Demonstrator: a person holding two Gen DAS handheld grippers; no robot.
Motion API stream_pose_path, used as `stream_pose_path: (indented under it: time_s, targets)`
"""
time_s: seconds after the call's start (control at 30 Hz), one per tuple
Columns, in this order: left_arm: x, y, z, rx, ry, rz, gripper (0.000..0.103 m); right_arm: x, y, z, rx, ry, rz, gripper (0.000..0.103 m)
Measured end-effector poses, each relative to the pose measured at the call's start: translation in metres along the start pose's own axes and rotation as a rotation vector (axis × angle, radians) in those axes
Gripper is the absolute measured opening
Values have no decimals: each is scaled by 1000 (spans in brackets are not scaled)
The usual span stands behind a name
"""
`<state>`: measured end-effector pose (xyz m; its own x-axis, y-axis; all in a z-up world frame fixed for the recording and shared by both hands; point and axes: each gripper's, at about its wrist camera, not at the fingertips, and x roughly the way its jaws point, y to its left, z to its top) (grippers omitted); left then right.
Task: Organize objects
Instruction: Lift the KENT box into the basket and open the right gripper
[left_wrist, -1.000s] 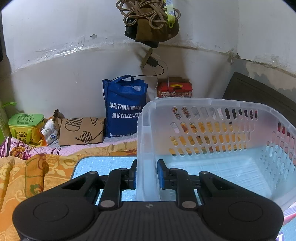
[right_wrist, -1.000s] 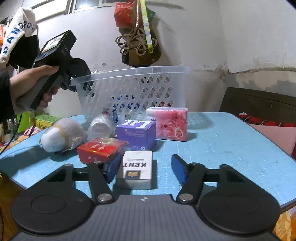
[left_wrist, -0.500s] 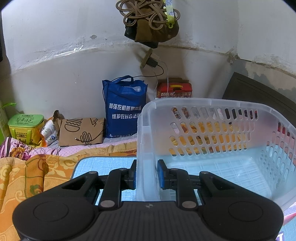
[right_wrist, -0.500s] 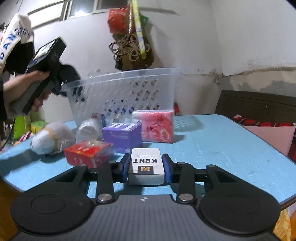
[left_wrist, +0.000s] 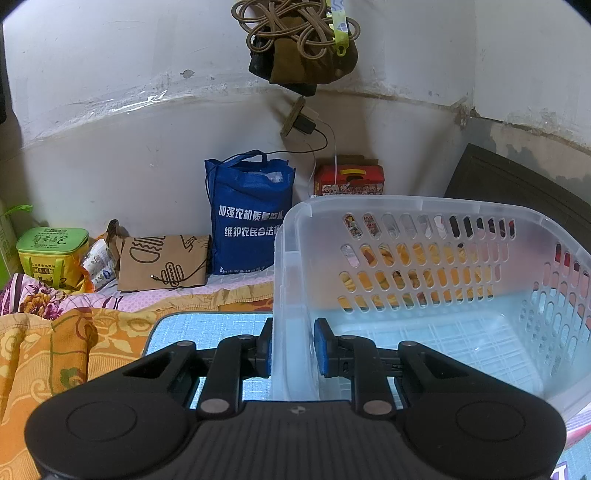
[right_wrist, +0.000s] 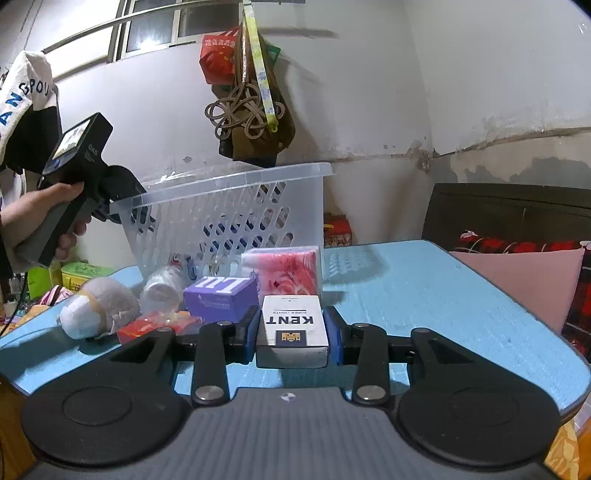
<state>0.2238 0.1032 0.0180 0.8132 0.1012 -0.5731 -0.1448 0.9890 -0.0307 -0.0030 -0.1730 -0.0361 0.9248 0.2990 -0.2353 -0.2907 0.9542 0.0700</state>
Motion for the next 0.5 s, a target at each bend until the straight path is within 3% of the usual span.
stream_pose_path:
  time_s: [0.5]
  targets:
    - [1, 2, -1, 2, 1, -4, 25, -5, -24, 24, 71, -2, 58, 40]
